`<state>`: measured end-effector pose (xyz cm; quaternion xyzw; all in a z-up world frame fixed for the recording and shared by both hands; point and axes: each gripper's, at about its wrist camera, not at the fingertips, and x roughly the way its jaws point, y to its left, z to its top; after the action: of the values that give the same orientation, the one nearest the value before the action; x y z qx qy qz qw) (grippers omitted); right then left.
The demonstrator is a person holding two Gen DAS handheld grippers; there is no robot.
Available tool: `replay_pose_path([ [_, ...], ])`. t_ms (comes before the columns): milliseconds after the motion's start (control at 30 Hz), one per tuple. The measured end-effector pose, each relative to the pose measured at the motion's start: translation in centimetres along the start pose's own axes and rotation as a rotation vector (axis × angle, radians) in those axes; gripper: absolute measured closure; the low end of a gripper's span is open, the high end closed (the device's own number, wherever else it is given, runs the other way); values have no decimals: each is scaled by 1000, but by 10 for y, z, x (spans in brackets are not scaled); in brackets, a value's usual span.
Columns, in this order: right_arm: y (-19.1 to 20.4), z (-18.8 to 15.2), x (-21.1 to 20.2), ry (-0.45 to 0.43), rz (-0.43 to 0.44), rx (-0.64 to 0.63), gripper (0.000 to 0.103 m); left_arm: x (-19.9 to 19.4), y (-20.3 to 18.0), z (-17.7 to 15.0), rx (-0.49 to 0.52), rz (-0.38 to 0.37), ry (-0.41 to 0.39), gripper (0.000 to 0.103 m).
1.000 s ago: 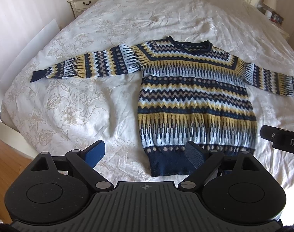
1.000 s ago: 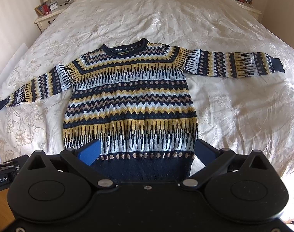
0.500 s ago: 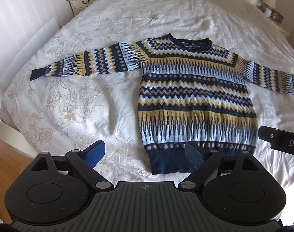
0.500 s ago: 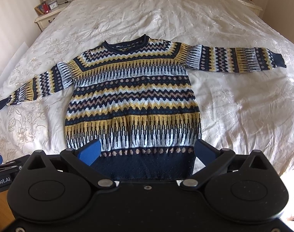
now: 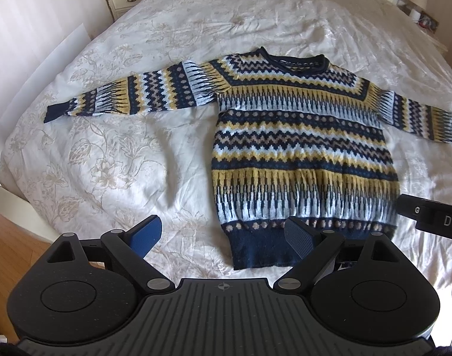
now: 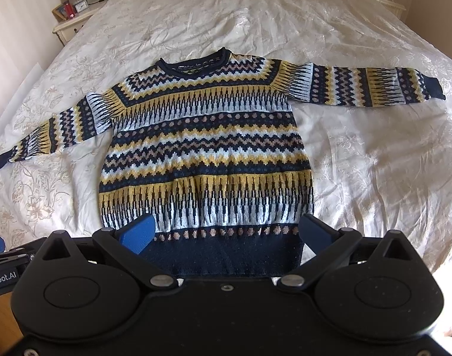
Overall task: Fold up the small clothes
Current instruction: 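Move both tools toward the spread-out patterned sweater, then grasp the navy sleeve cuff with the left gripper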
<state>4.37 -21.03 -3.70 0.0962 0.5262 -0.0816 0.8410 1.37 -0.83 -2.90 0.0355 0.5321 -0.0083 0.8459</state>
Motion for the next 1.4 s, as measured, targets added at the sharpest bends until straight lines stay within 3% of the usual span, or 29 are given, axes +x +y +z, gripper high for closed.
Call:
replay_pose_path([
  [533, -20, 37, 43, 91, 31, 6, 1, 37, -29, 39, 4, 30, 81, 13],
  [767, -31, 63, 69, 137, 65, -25, 1, 51, -44, 61, -41, 30, 92, 13],
  [933, -37, 82, 91, 148, 137, -68, 1, 55, -48, 71, -91, 41, 49, 13],
  [1067, -41, 98, 110, 157, 230, -83, 1, 61, -45, 79, -145, 3, 18, 13],
  [1400, -32, 126, 133, 108, 325, -144, 1, 81, -1, 83, -246, -39, -82, 13],
])
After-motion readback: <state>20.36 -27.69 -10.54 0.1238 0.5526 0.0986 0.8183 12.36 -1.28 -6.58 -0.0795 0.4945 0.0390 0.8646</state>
